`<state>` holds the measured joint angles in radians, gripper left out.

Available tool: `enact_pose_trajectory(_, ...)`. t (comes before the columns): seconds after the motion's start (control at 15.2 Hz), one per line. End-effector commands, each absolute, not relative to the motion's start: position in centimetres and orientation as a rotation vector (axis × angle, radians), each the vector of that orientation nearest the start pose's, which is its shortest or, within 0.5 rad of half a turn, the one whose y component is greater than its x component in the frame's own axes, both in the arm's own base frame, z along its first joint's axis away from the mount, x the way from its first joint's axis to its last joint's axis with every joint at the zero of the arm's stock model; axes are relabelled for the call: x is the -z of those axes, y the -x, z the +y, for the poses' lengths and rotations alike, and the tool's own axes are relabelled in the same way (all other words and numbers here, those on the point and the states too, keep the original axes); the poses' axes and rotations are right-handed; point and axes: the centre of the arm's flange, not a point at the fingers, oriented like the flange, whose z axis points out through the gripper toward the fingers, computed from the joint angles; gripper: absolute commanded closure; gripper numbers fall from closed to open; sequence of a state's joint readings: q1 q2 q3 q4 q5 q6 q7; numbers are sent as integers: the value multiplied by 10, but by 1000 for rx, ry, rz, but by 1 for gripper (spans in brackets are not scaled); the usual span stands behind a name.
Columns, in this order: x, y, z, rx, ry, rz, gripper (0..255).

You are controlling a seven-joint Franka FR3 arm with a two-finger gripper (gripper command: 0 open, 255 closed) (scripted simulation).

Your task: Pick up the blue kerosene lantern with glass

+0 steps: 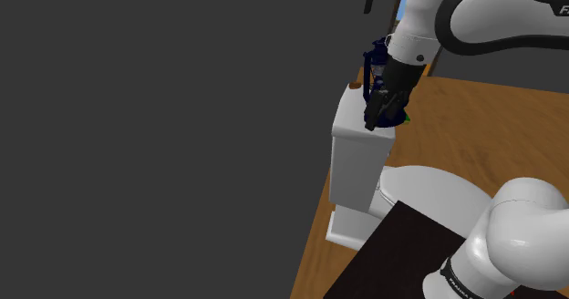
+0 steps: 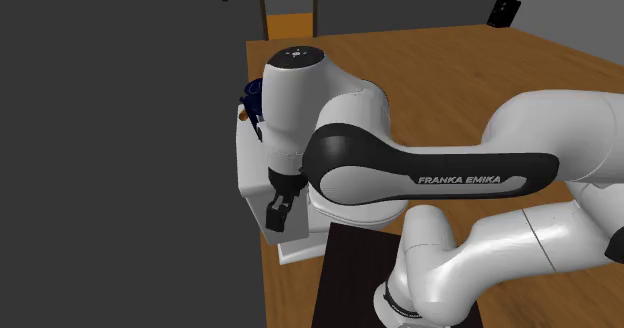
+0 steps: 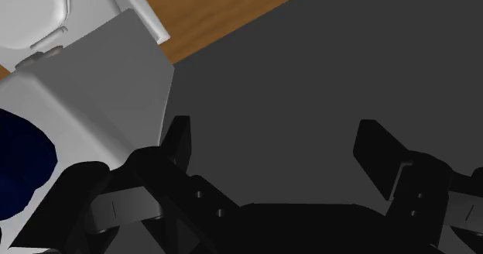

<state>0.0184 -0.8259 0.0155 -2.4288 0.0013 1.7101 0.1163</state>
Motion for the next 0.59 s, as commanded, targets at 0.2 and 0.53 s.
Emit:
enact_pose_trajectory(0.2,-596,-319,-22,132,3156,106,0)
enact_pose_trajectory(0.53,-622,-339,-78,68,3186,56,0)
